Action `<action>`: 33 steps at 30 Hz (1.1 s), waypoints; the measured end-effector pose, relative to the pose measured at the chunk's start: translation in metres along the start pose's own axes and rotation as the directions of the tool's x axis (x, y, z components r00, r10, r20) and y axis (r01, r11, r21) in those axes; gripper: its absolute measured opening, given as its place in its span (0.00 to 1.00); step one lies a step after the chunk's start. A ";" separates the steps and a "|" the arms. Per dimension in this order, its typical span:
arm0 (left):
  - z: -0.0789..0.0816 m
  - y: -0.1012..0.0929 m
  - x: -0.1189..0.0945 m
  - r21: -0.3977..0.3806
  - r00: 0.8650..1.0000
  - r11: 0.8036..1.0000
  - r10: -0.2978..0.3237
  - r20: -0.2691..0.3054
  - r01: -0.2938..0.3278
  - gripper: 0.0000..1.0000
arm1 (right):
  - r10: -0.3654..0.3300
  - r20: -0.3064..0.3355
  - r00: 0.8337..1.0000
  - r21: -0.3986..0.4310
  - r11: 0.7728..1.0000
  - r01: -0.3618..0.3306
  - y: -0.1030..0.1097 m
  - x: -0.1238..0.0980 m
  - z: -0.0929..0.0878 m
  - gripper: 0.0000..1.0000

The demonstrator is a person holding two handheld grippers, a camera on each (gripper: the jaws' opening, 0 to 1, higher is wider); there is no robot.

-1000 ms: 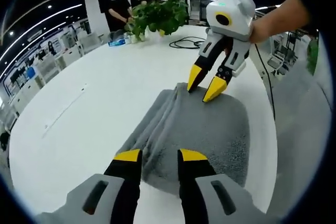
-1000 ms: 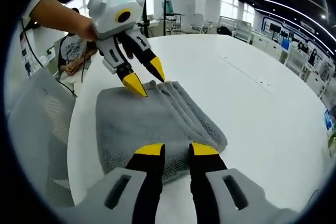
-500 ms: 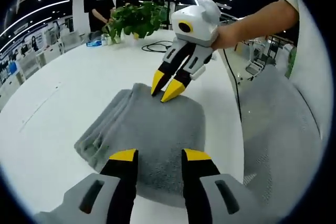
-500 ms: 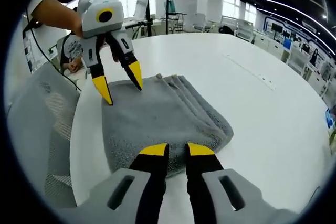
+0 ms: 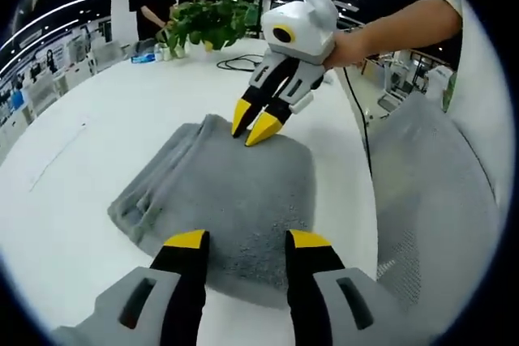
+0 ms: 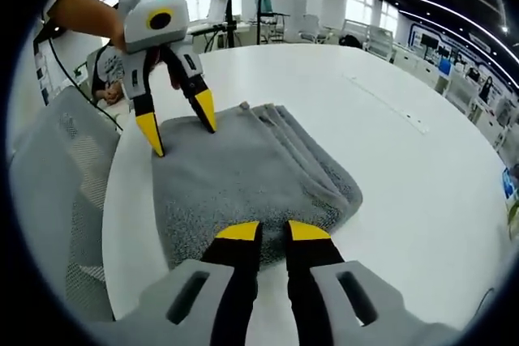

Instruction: Fold the towel on the table until its edges align and the towel forms a compact rectangular stack.

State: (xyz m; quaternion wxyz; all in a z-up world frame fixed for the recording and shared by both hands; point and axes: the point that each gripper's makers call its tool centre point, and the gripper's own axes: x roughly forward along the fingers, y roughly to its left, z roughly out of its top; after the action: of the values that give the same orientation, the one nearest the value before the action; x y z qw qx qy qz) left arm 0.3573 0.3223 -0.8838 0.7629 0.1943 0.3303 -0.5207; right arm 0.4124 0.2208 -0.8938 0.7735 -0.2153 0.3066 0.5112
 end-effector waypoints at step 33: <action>0.011 -0.021 -0.008 -0.144 0.996 0.989 -0.020 0.090 0.033 0.24 | 0.068 0.128 0.989 0.021 0.997 -0.071 0.053 -0.015 0.014 0.14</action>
State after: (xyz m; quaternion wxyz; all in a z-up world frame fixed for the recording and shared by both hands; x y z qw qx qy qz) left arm 0.3394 0.3127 -0.8696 0.7820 0.1105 0.3358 -0.5133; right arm 0.3626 0.2409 -0.8745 0.7760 -0.1614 0.2704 0.5464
